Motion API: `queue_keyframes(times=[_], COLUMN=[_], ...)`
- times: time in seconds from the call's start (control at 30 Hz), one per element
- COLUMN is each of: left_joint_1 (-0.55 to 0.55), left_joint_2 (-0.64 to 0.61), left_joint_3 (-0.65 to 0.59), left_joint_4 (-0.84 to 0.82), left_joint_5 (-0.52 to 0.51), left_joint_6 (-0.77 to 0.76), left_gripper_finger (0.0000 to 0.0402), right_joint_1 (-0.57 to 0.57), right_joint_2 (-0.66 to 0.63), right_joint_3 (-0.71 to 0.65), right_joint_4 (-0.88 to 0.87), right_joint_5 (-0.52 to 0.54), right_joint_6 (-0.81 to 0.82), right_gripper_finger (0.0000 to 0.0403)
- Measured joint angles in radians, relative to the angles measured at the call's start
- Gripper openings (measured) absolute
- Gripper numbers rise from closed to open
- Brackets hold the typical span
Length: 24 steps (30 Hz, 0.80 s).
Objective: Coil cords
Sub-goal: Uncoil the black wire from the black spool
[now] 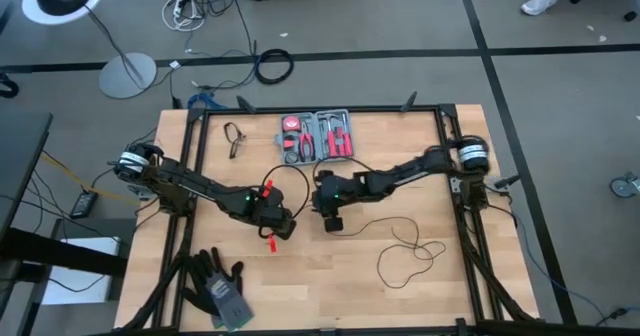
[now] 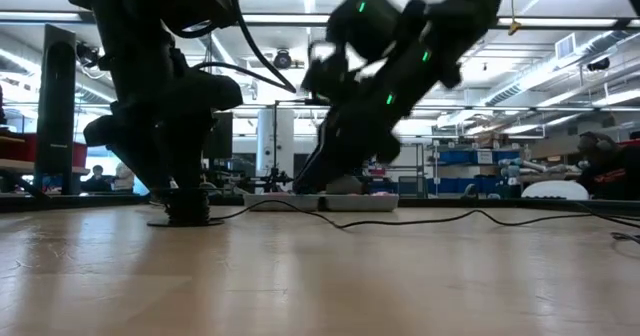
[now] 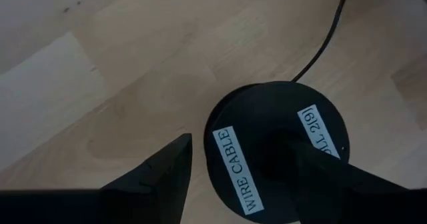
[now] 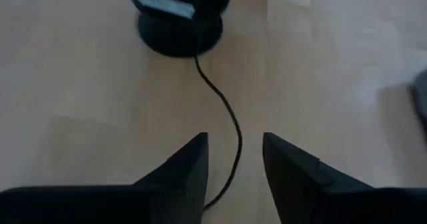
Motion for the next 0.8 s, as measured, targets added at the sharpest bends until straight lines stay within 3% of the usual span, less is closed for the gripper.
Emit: queue_keyframes(times=[0.2, 0.3, 0.5, 0.8], left_joint_1=[0.0, 0.0, 0.0, 0.0], left_joint_2=[0.0, 0.0, 0.0, -0.002], left_joint_3=[0.0, 0.0, 0.0, 0.0], left_joint_4=[0.003, 0.006, 0.004, -0.004], left_joint_5=[0.005, 0.005, 0.005, 0.009], left_joint_6=[0.0, 0.0, 0.0, 0.0], left_gripper_finger=[0.0222, 0.0222, 0.0222, 0.0222], right_joint_1=[-0.026, -0.038, -0.043, 0.031], right_joint_2=[0.108, 0.139, 0.116, 0.006], right_joint_3=[0.035, 0.056, 0.068, 0.061], right_joint_4=[0.128, 0.109, -0.061, -0.405], right_joint_5=[-0.001, -0.006, -0.028, 0.029], right_joint_6=[-0.109, -0.101, -0.018, 0.095], right_gripper_finger=[0.0144, 0.0129, 0.0014, 0.0004])
